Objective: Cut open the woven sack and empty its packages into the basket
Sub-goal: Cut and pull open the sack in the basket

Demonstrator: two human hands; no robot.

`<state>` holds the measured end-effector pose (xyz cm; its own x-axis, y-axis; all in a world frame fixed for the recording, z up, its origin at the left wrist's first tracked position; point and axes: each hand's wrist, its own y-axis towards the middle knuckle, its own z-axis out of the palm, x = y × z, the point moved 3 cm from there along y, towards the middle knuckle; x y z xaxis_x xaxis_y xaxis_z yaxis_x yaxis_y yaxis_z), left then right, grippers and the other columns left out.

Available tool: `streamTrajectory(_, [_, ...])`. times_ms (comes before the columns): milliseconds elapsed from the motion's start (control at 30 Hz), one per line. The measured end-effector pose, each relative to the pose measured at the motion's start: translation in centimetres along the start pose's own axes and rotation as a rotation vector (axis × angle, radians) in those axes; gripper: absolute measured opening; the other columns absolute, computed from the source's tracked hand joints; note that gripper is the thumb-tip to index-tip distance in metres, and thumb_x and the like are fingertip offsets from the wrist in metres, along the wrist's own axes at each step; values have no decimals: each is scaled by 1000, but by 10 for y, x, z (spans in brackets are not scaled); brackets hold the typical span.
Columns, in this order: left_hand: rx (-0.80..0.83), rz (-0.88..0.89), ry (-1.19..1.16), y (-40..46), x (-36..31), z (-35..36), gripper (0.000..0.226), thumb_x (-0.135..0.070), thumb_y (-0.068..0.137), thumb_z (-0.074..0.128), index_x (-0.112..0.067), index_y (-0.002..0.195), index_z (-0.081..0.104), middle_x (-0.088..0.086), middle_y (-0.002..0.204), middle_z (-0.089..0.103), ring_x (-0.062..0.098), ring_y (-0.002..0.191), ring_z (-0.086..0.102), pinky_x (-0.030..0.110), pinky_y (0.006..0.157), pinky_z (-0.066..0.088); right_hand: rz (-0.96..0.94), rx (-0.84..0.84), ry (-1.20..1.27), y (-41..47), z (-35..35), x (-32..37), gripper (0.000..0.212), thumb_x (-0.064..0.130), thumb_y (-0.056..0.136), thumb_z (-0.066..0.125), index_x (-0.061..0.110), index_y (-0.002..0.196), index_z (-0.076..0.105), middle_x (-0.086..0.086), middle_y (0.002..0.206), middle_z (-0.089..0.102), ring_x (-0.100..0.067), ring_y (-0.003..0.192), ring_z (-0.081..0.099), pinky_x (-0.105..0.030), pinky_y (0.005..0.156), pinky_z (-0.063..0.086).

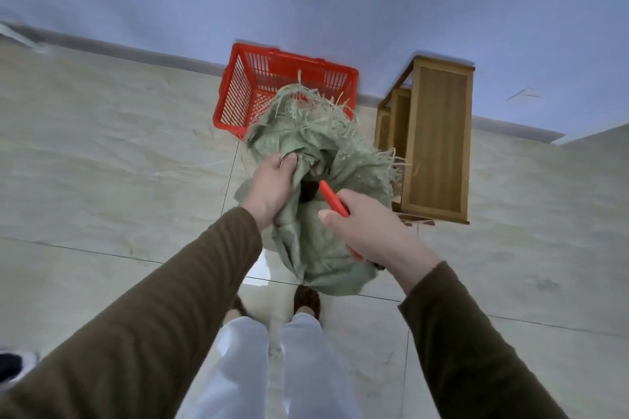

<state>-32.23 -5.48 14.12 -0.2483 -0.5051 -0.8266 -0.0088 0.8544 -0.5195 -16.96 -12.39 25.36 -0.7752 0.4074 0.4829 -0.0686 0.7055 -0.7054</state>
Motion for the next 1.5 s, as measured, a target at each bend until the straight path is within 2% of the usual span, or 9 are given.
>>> streamTrajectory(233, [-72, -14, -202, -9, 16, -19, 20, -18, 106, 56, -11, 97, 72, 12, 97, 73, 22, 91, 65, 40, 89, 53, -142, -406, 138, 9, -8, 6, 14, 38, 104, 56, 29, 115, 58, 4, 103, 60, -17, 86, 66, -45, 82, 60])
streamTrajectory(400, [-18, 140, -150, -25, 10, -19, 34, 7, 94, 59, -24, 92, 72, 1, 92, 73, 18, 89, 67, 38, 84, 55, -90, -449, 280, 76, -2, 20, 96, 45, 87, 79, 31, 163, 22, -5, 163, 39, -25, 137, 52, -48, 112, 47])
streamTrajectory(533, [-70, 179, -145, -33, 12, -35, 32, 20, 80, 56, -12, 77, 60, -6, 80, 64, 10, 76, 57, 29, 72, 45, 48, -379, 552, 106, 4, 2, 39, 40, 86, 81, 15, 113, 70, -3, 104, 76, -24, 91, 70, -49, 90, 58])
streamTrajectory(667, [-247, 115, -64, -37, 16, -58, 44, 21, 79, 53, -9, 110, 58, 9, 106, 59, 18, 90, 57, 36, 85, 46, 31, -482, 789, 99, -7, -16, 31, 38, 88, 78, 31, 67, 57, 21, 46, 52, -7, 53, 51, -31, 63, 44])
streamTrajectory(867, [-82, -25, -165, -31, -11, -42, 125, -25, 69, 92, -32, 161, 8, -4, 143, 50, 15, 128, 59, 35, 108, 50, -60, -458, 716, 88, -16, 9, 26, 39, 88, 79, 31, 70, 62, 12, 67, 61, -16, 69, 61, -39, 73, 55])
streamTrajectory(1067, [504, -471, -602, -24, -45, -4, 28, -28, 92, 70, -3, 97, 82, 16, 91, 81, 29, 85, 78, 34, 69, 66, -65, -354, 856, 75, -13, 6, 24, 27, 92, 77, 15, 83, 58, -5, 62, 51, -10, 40, 44, -23, 41, 40])
streamTrajectory(1200, [95, -234, -449, -7, -31, -13, 27, -12, 95, 74, -1, 119, 73, 7, 90, 79, 16, 72, 77, 23, 57, 61, 56, -466, 865, 78, -26, -15, 25, 28, 90, 79, 16, 87, 57, -3, 72, 46, -12, 50, 44, -33, 53, 47])
streamTrajectory(1400, [47, -186, -421, 0, -17, -5, 12, -22, 101, 68, -11, 102, 73, 2, 79, 79, 12, 63, 76, 25, 55, 59, 24, -644, 390, 70, -37, -22, 45, 56, 98, 57, 25, 130, 52, 2, 117, 57, -13, 87, 63, -35, 79, 52])
streamTrajectory(1500, [32, -168, -433, 3, -18, -3, 16, -23, 102, 67, -9, 105, 73, 2, 80, 79, 13, 66, 76, 25, 57, 59, -161, -918, 228, 31, -32, -15, 39, 55, 107, 29, 30, 133, 43, 8, 120, 46, 0, 73, 56, -16, 60, 42])
